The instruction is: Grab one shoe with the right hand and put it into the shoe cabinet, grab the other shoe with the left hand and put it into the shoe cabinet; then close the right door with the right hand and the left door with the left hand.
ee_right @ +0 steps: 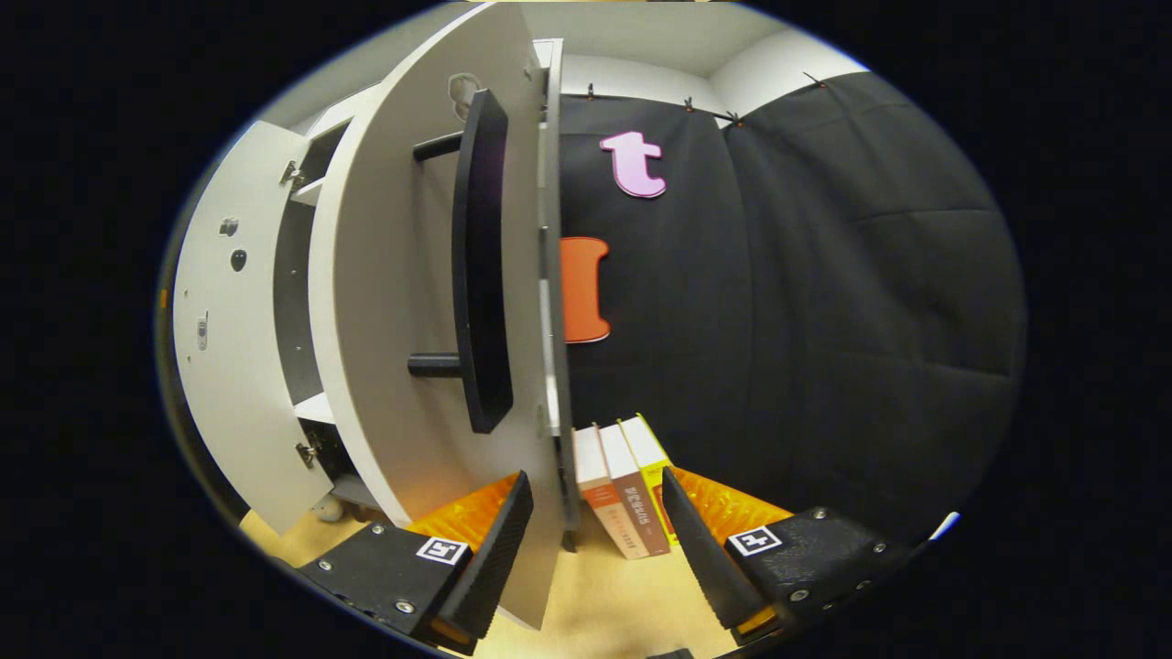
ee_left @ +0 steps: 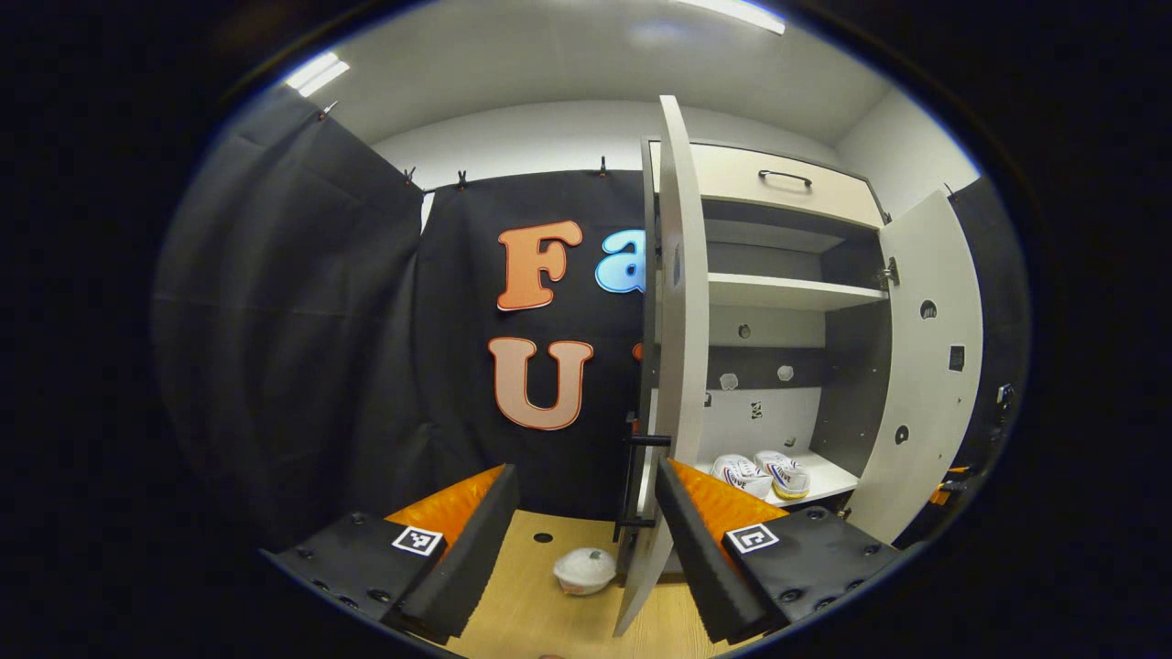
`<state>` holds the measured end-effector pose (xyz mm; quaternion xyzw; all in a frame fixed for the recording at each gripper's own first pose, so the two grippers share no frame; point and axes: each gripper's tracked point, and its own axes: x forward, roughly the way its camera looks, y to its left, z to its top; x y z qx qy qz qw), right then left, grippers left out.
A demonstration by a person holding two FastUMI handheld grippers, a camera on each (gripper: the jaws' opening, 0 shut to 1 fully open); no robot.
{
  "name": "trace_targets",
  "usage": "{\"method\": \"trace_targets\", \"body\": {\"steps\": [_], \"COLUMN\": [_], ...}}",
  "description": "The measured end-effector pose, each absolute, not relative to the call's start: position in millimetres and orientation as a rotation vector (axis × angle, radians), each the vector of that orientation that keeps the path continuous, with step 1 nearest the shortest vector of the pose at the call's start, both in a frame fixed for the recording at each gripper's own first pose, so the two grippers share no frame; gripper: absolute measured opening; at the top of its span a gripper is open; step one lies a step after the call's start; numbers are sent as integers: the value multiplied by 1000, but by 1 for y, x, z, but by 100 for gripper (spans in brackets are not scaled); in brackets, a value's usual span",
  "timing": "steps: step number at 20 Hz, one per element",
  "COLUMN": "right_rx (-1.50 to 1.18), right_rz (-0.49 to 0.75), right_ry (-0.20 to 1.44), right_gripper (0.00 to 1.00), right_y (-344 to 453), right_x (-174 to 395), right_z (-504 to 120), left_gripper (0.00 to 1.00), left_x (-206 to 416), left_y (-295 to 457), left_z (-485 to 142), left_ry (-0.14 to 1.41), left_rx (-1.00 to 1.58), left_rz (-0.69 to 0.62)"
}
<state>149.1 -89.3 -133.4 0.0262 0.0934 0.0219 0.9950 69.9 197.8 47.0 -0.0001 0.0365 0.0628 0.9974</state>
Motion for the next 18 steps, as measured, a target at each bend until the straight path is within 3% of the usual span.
{"method": "trace_targets", "body": {"steps": [13,18], "right_rx": [66,-9], "right_rz": [208,193], "right_ry": [176,168], "right_gripper": [90,89], "right_y": [44,66], "right_x": [213,232], "right_z": [-132,-130], "left_gripper": [98,95], "left_x": [70,80], "left_y": [258,267], "left_z": [28,13], "left_ry": [81,98], "left_rx": [-13,-19], "left_rz": [174,168]}}
